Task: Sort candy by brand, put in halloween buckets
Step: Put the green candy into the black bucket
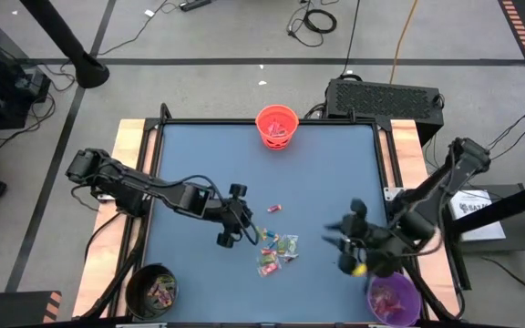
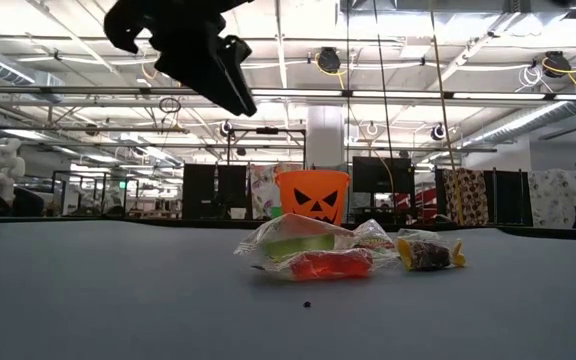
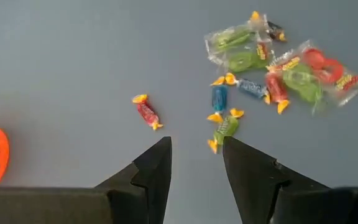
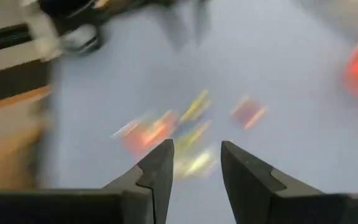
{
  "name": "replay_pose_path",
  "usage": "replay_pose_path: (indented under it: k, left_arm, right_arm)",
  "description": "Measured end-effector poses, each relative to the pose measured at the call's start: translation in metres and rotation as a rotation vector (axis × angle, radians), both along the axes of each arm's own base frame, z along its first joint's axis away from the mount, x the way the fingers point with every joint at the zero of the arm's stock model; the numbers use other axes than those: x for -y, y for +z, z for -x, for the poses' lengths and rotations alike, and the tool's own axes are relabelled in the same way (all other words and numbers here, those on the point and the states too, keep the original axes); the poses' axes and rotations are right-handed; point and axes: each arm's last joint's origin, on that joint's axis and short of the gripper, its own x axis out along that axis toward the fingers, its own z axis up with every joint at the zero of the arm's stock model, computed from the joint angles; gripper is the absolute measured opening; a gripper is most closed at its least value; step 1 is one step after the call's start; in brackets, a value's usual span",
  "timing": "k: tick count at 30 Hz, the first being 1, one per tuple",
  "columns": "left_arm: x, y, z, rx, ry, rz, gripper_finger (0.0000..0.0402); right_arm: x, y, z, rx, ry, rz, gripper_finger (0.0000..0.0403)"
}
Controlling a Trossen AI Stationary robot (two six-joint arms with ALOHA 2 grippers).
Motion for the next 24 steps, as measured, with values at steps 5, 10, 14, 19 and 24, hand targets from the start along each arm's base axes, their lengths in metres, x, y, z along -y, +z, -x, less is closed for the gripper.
replay_pose_path:
  k: [5, 10, 14, 19, 24]
  left_arm:
    - [-0.001, -0.001, 0.002, -0.012, 0.034, -0.038, 0.0152]
    - [-0.001, -0.007, -0.008, 0.019, 0.046, -0.022, 0.0152]
    - [-0.002, -0.02, -0.017, -0.012, 0.007, 0.068, 0.0152]
    - [-0.004, -0.045, -0.026, -0.102, -0.069, 0.071, 0.0152]
    - [-0.008, -0.066, -0.035, -0.147, -0.167, 0.1, 0.0152]
  right_arm:
    - [0.011, -0.015, -0.033, 0.001, -0.091, 0.483, 0.0125]
    - [0.019, -0.047, -0.067, -0.13, -0.114, 0.607, 0.0125]
    - [0.017, -0.08, -0.081, -0.286, -0.039, 0.62, 0.0125]
    - [0.015, -0.102, -0.089, -0.397, 0.046, 0.648, 0.0125]
    - [0.014, -0.103, -0.089, -0.405, 0.058, 0.657, 0.0125]
